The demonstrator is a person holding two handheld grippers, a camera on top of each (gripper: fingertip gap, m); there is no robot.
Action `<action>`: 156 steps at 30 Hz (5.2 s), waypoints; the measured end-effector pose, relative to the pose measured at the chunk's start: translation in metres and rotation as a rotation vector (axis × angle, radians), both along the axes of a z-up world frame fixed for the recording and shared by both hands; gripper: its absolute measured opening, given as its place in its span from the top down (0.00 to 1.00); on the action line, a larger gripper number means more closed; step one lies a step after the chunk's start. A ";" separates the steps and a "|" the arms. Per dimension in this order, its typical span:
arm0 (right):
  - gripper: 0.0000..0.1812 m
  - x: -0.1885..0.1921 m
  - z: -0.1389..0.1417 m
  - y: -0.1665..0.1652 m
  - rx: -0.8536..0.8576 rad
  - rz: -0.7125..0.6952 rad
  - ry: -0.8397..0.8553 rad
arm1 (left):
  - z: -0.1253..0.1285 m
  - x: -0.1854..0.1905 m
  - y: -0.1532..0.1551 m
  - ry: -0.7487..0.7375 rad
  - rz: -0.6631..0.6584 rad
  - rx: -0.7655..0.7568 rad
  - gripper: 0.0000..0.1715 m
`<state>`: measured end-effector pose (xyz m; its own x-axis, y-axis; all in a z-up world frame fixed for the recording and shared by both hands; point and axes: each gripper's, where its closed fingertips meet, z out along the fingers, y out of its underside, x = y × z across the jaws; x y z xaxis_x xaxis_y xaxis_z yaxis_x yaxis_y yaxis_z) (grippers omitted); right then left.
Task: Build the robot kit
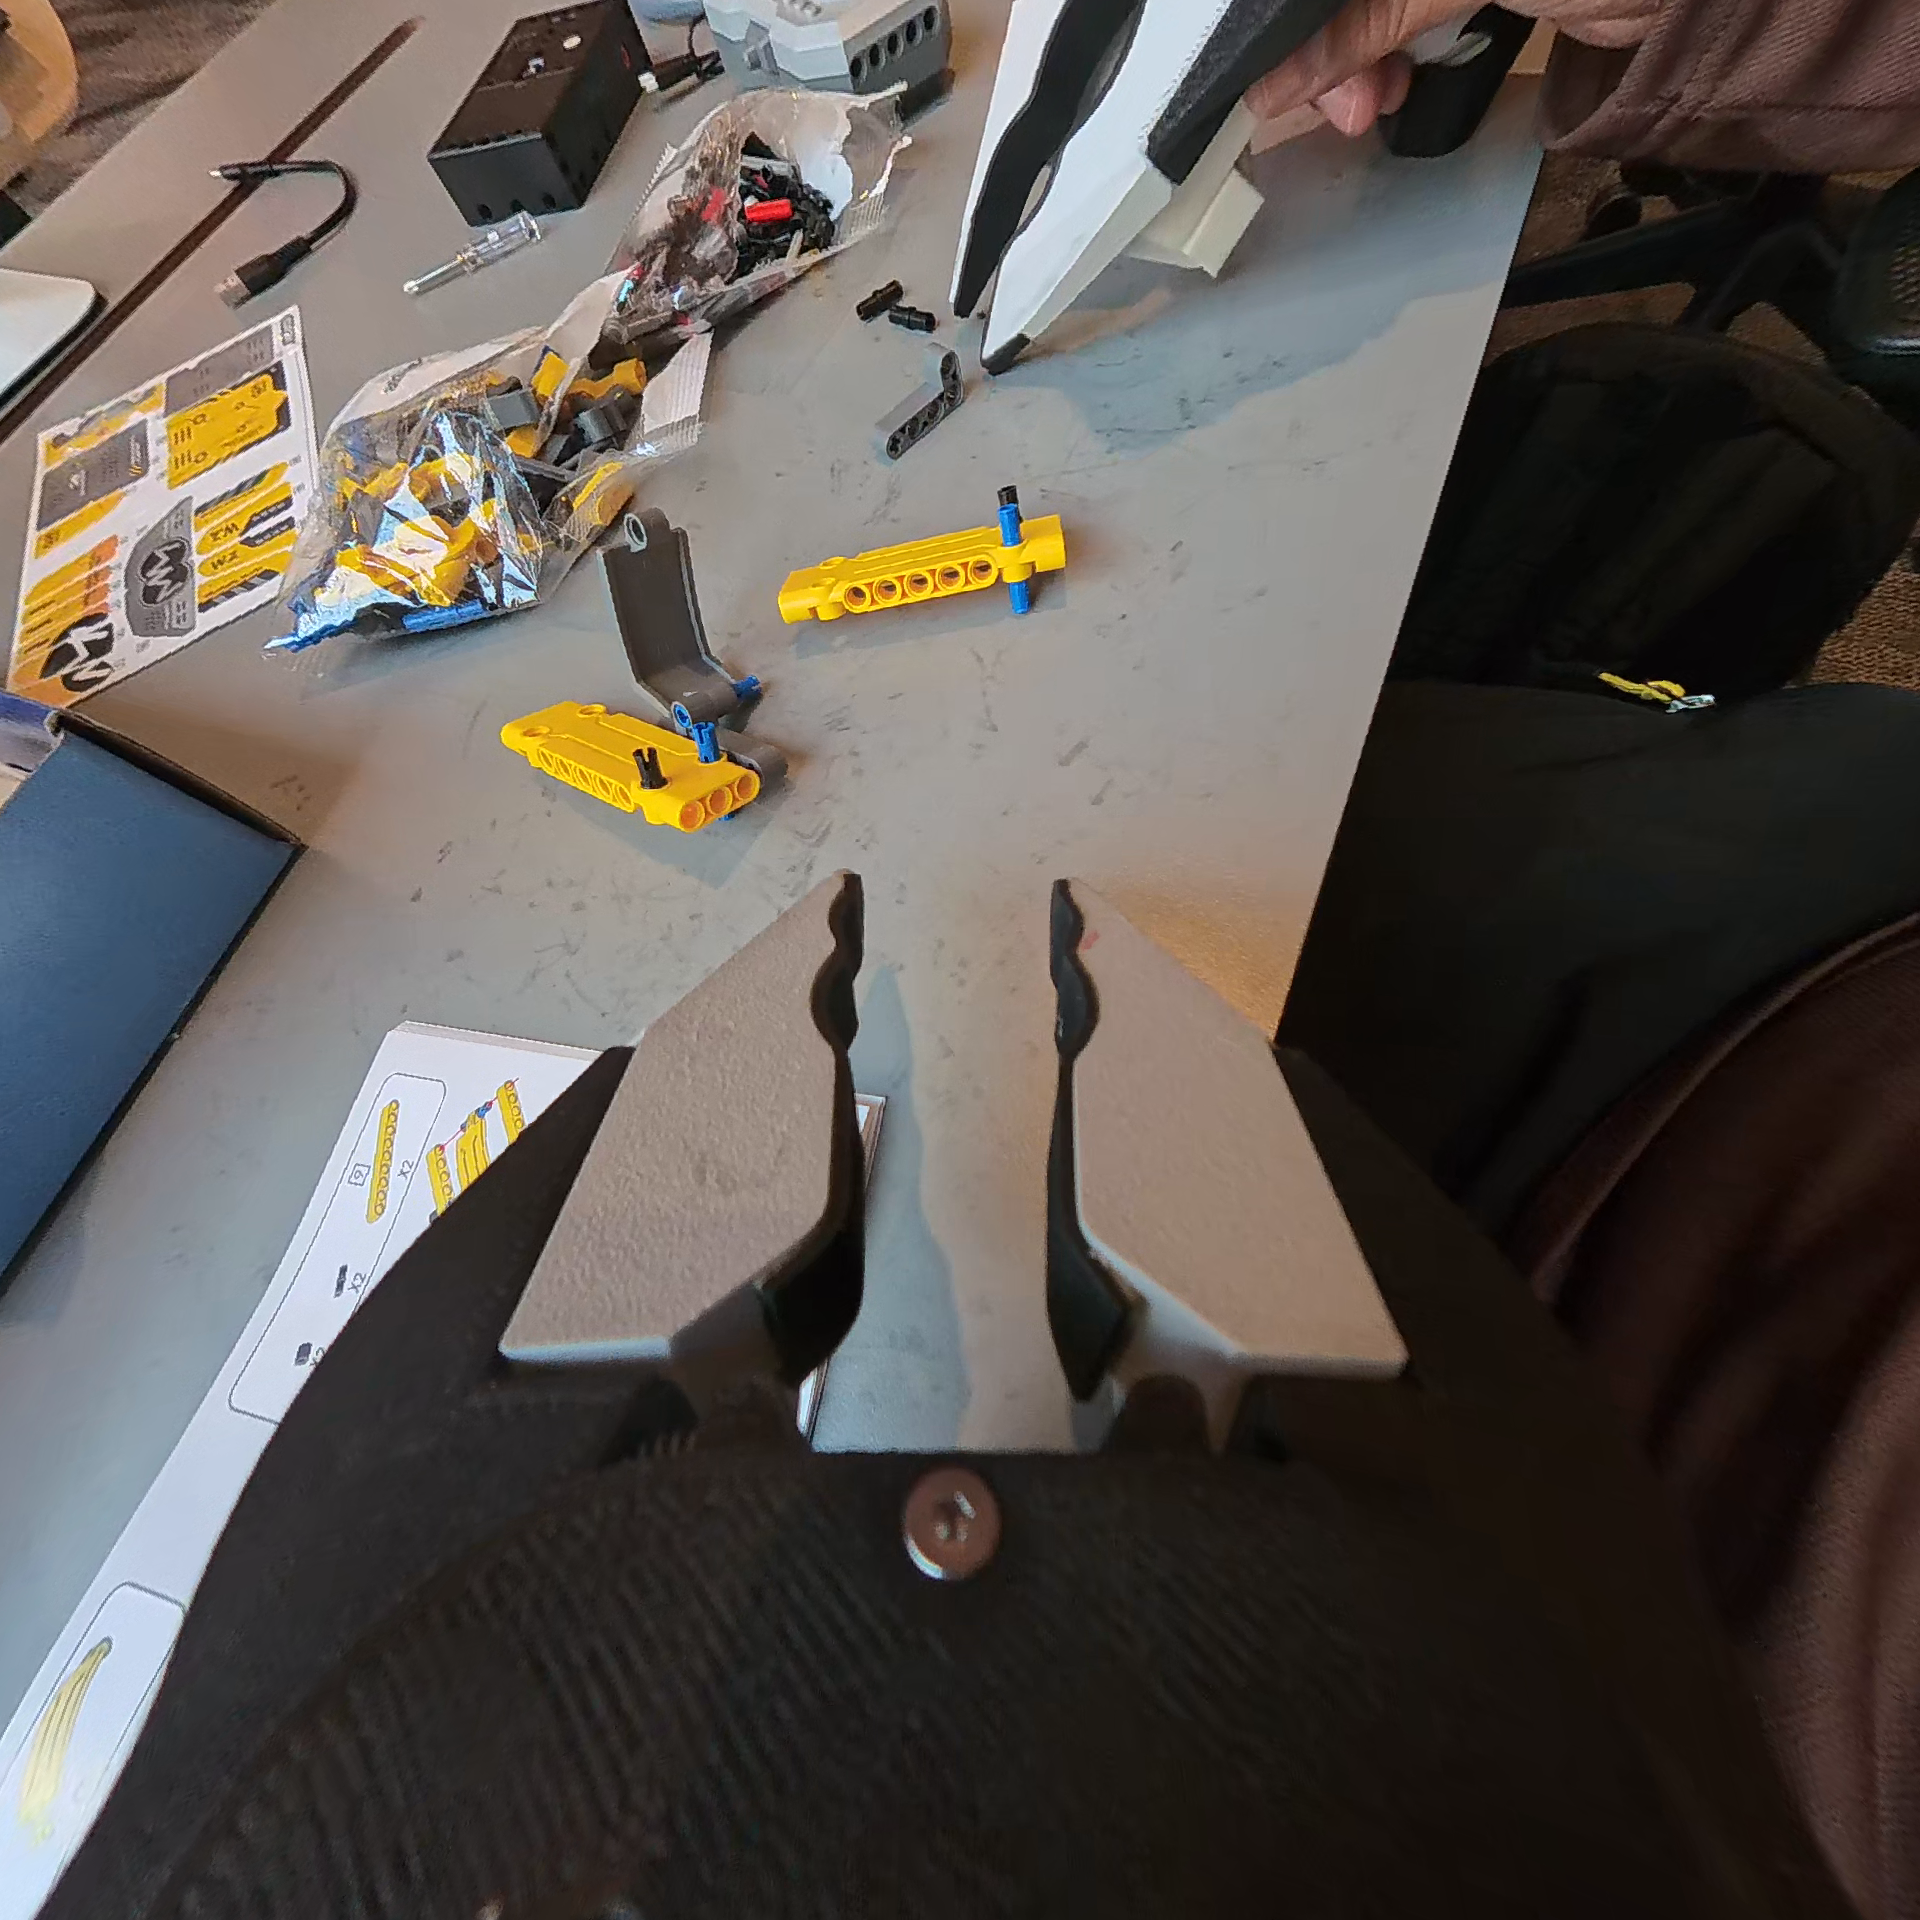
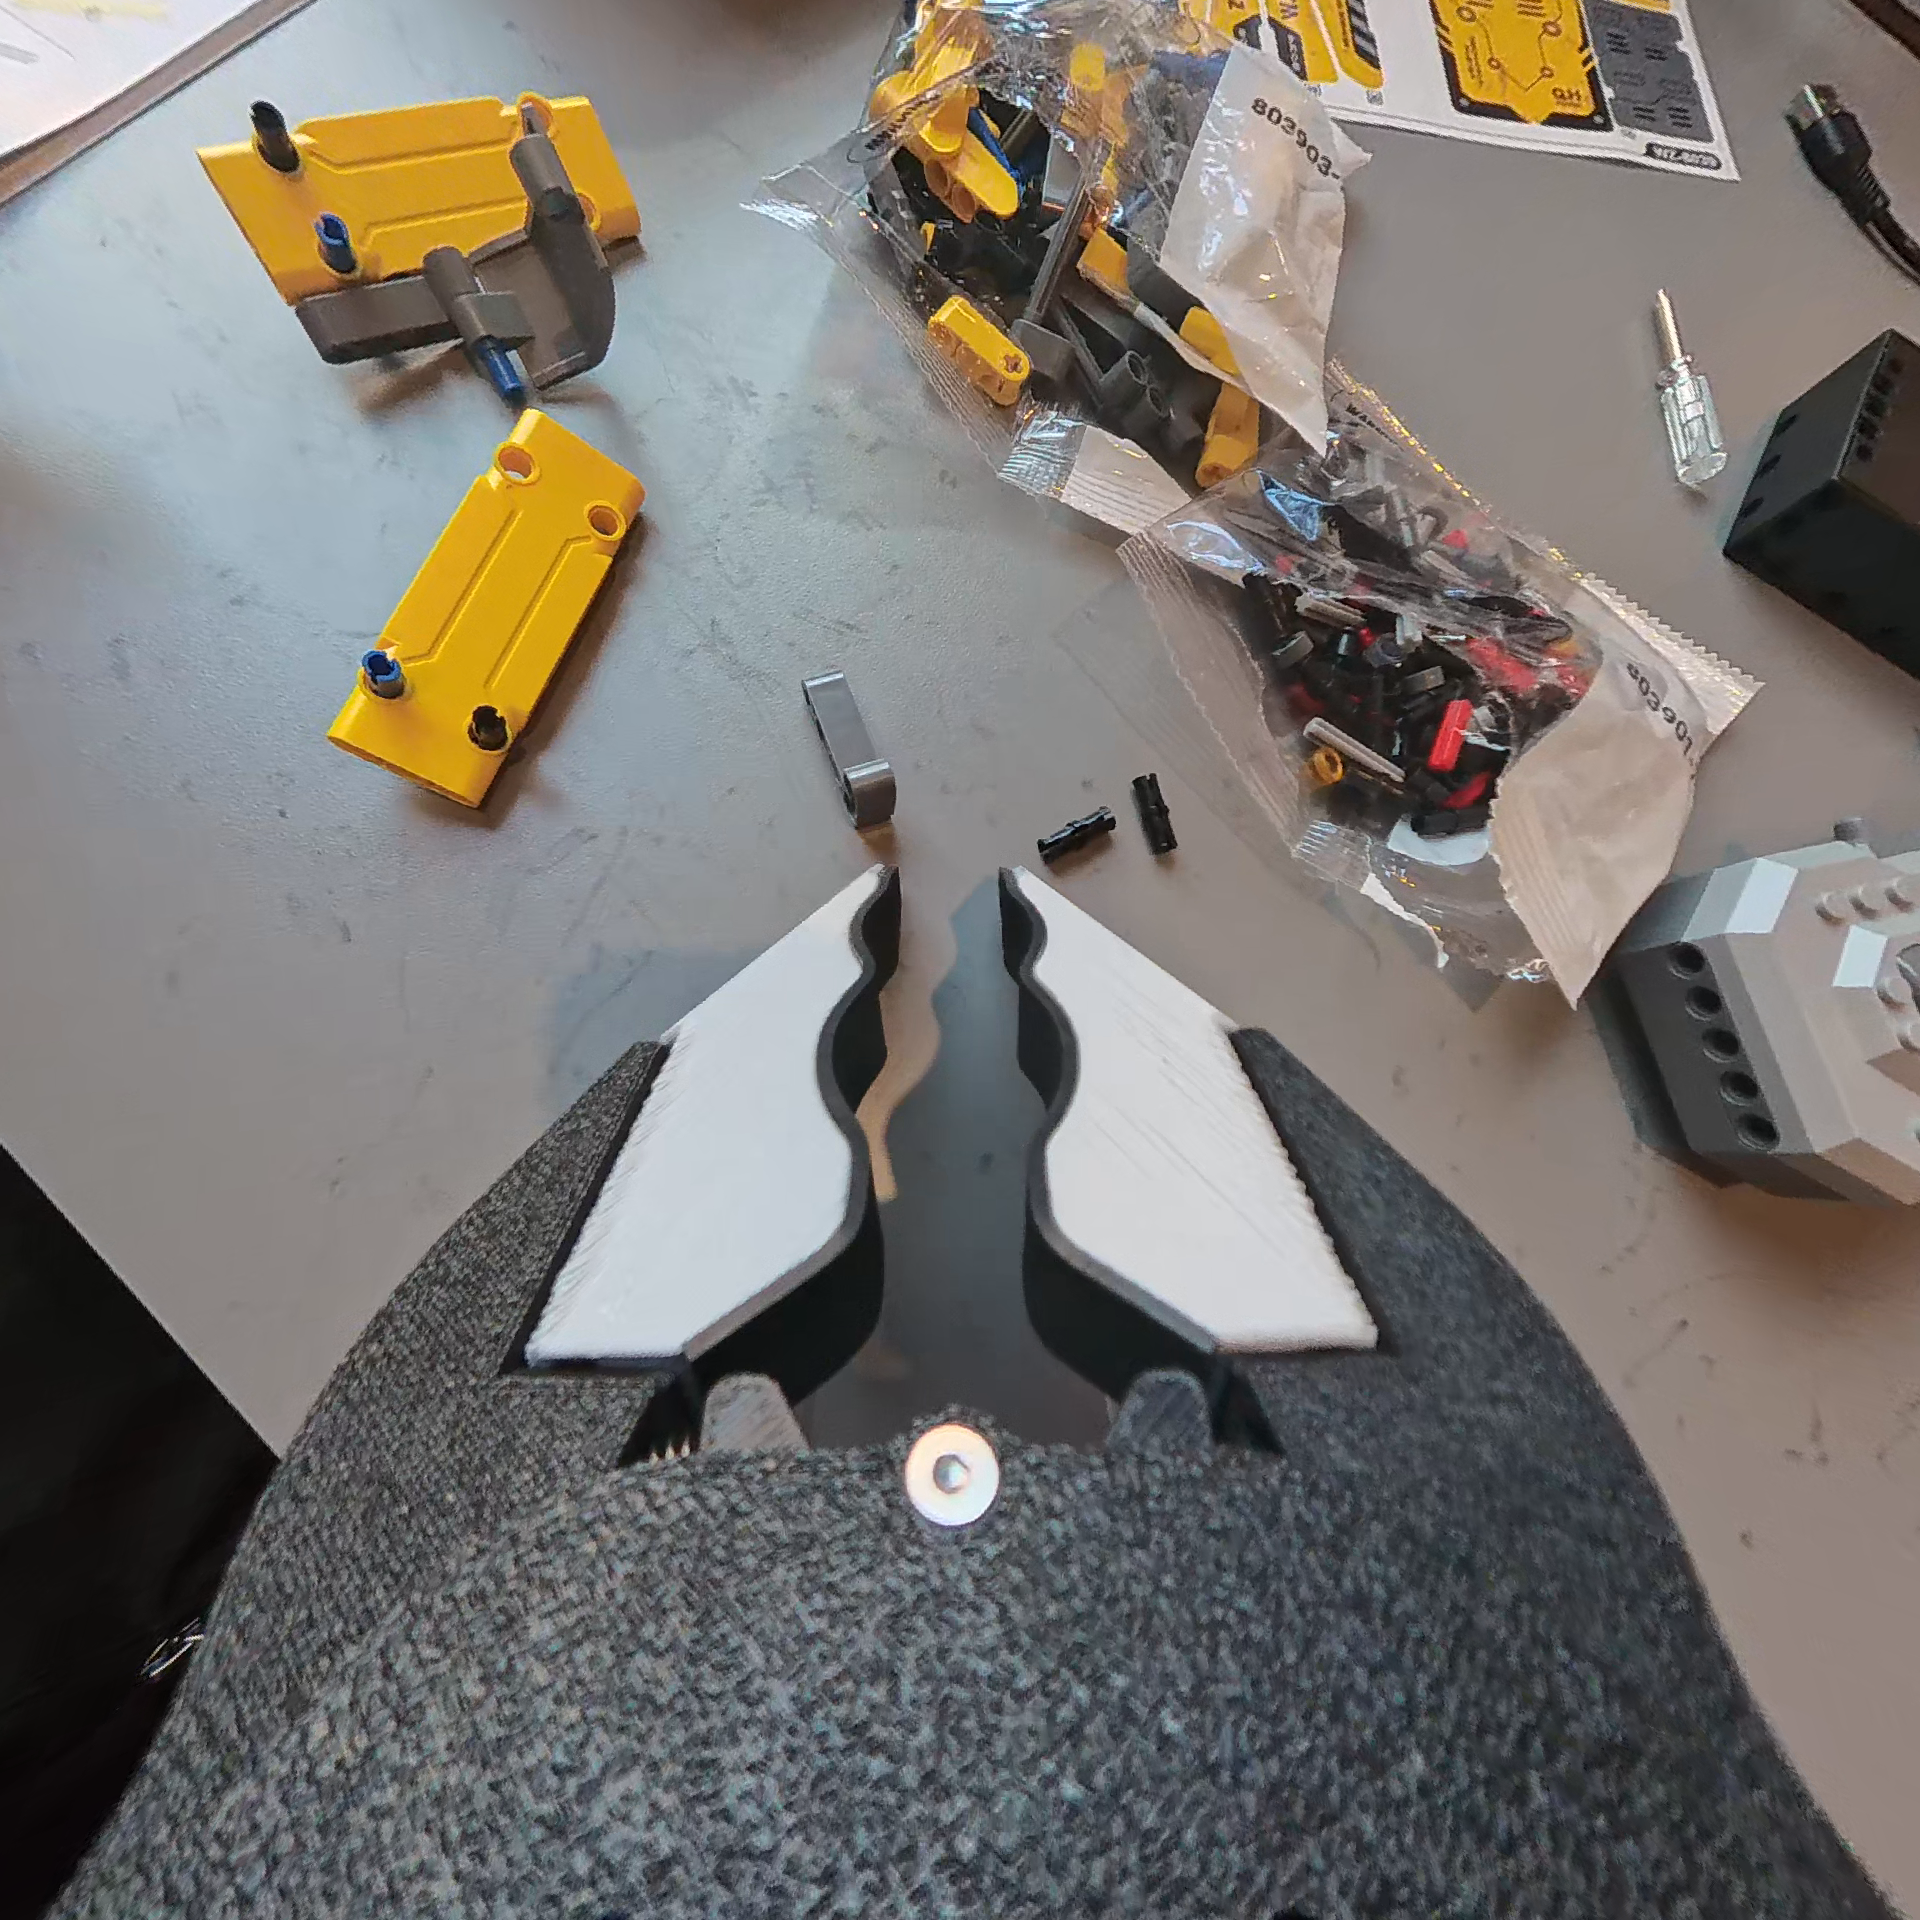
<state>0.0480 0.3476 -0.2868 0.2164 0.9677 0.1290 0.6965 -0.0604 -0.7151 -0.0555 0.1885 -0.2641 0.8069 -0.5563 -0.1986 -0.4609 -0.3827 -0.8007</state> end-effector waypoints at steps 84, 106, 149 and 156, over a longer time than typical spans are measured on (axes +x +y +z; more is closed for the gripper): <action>0.87 -0.010 0.033 -0.031 -0.255 0.177 -0.107 | -0.004 0.002 0.001 0.011 -0.012 -0.021 0.81; 0.84 -0.011 0.009 -0.004 -0.019 0.090 -0.141 | -0.002 0.003 0.000 0.006 -0.024 -0.011 0.81; 0.94 -0.006 -0.003 0.026 -0.107 -0.135 -0.065 | -0.005 0.001 0.001 0.012 -0.011 -0.029 0.81; 0.97 -0.006 -0.003 0.026 -0.143 -0.122 -0.013 | -0.005 0.001 0.001 0.015 -0.010 -0.030 0.81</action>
